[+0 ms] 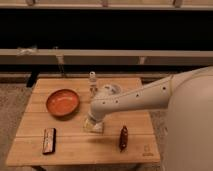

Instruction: Place the pepper in the ceramic cup

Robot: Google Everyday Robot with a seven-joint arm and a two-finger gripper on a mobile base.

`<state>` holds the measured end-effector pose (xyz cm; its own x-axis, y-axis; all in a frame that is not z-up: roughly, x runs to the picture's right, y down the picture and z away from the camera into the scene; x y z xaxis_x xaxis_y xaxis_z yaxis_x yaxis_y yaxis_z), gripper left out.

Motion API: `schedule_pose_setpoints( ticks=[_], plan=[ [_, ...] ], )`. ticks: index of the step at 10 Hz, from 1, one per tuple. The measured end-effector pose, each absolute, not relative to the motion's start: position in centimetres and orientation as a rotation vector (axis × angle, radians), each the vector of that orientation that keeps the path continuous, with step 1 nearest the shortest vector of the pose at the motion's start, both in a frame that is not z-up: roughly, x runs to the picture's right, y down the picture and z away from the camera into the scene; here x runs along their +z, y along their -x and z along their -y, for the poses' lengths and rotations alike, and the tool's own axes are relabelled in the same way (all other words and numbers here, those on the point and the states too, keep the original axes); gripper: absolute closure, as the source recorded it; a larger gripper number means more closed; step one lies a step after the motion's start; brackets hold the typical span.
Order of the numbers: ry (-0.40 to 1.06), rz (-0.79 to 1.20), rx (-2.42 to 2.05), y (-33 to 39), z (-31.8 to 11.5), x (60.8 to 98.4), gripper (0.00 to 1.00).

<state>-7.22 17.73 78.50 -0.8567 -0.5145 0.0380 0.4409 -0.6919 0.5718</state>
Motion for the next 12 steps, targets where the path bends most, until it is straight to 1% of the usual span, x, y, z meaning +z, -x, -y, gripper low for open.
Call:
schedule_pose_setpoints(
  ticks=[8, 10, 12],
  plan=[
    [-0.169, 0.796, -2.486, 7.2, -17.8, 78.5, 0.24],
    [-0.118, 0.794, -2.500, 6.4, -17.9, 78.4, 0.24],
    [-0.053, 0.800, -2.470, 3.8, -18.5, 78.6, 0.24]
  ],
)
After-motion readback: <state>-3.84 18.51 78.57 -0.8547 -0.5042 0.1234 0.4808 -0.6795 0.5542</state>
